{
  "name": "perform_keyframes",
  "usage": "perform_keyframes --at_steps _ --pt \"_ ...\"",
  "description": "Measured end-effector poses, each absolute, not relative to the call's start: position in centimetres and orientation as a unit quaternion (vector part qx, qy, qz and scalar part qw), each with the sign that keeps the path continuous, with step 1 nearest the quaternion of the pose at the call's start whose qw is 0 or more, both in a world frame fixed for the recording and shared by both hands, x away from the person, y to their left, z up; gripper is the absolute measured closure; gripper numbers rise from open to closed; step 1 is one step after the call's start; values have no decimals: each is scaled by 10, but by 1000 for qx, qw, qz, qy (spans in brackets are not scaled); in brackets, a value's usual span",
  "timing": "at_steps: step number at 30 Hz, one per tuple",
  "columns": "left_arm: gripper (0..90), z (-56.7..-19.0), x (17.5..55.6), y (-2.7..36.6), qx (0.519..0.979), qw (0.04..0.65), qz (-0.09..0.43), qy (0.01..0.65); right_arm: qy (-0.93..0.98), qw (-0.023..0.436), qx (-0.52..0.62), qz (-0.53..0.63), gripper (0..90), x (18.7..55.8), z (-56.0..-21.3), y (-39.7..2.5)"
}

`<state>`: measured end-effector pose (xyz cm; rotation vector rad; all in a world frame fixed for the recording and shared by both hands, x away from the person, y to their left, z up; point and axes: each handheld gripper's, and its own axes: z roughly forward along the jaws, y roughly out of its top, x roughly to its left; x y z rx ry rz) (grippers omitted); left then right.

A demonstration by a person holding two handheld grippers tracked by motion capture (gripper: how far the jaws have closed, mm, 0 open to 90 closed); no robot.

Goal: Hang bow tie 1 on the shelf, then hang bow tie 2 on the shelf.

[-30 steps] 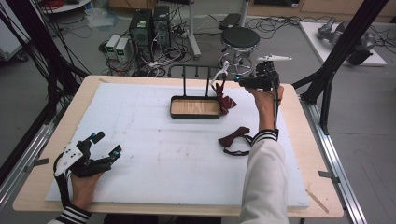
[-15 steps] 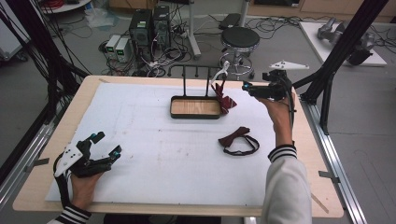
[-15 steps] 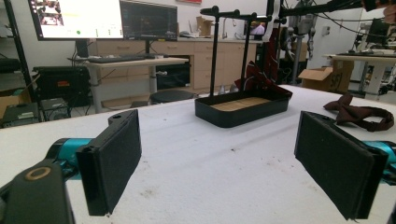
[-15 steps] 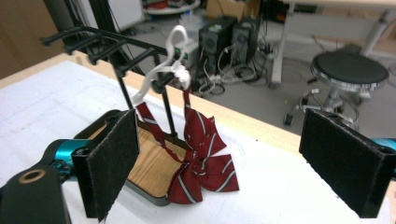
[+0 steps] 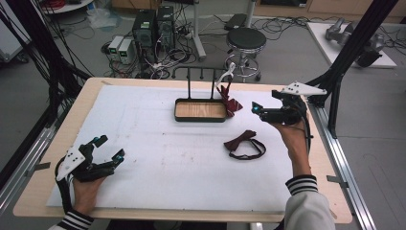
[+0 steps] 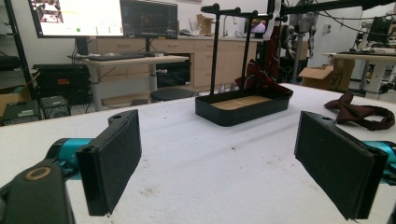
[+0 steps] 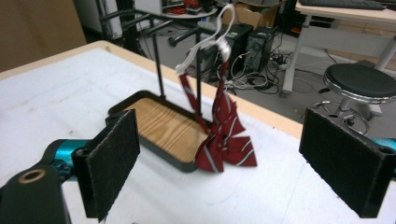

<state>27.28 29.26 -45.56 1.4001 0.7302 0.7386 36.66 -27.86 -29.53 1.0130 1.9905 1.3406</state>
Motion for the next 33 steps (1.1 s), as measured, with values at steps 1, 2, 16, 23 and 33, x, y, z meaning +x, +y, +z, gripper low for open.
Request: perform_keyframes --at_steps 1,2,16,23,33 --pt "152 -456 273 293 615 643 324 321 737 263 374 497 114 363 -297 -279" --pt "152 -456 273 293 616 643 325 320 738 261 373 499 114 360 -300 -280" --pt "152 -455 273 292 615 641 326 322 726 268 367 515 114 324 -339 -285" --pt "153 -456 273 292 615 641 326 323 725 261 369 519 114 316 -358 -285" --pt "152 -456 273 292 615 640 328 322 729 253 375 515 114 317 -369 -285"
